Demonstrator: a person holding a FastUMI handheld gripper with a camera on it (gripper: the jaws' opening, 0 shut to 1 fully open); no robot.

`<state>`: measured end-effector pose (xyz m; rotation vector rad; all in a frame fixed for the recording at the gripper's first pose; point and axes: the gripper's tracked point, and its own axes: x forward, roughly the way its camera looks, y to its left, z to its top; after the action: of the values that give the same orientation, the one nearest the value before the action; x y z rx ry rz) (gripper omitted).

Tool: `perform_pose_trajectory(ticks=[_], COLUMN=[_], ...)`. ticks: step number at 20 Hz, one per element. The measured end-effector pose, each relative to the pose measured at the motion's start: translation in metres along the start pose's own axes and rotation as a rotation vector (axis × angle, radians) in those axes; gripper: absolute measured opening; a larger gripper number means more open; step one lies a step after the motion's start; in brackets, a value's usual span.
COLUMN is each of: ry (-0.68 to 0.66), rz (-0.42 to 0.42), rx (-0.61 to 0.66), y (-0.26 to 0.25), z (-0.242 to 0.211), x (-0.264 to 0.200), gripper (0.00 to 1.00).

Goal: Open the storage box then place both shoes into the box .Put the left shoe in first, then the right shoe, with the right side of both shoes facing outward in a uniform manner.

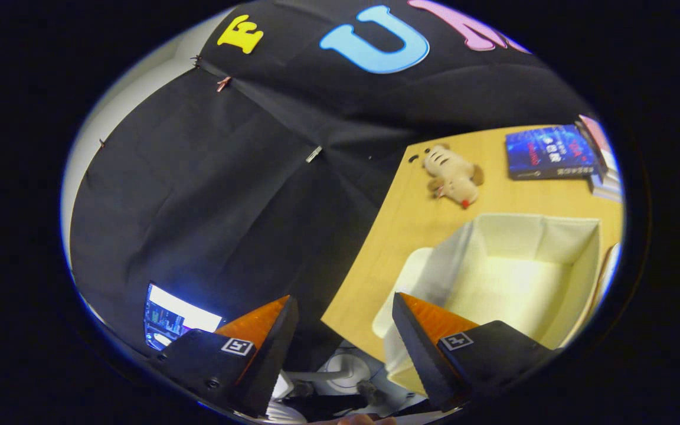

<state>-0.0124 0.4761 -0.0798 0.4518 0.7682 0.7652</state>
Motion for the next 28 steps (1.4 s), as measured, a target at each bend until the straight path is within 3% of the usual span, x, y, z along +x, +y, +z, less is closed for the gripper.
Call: perform_pose_trajectory(ticks=[4, 8, 13, 21, 28], ry=[-0.148, -0.206, -0.161, 0.035, 0.174], rz=[-0.207, -0.428, -0.626, -0.786, -0.782], rx=[-0.091, -0.088, -0.01, -0.055, -0.093], y=[-0.065, -0.136, -0.233, -0.369, -0.429], z=[0.03, 0.033, -0.021, -0.078, -0.105], x=[-0.069, -0.144, -0.197, -0.233, -0.215], gripper=[0.98, 0.98, 0.99, 0.99, 0.99])
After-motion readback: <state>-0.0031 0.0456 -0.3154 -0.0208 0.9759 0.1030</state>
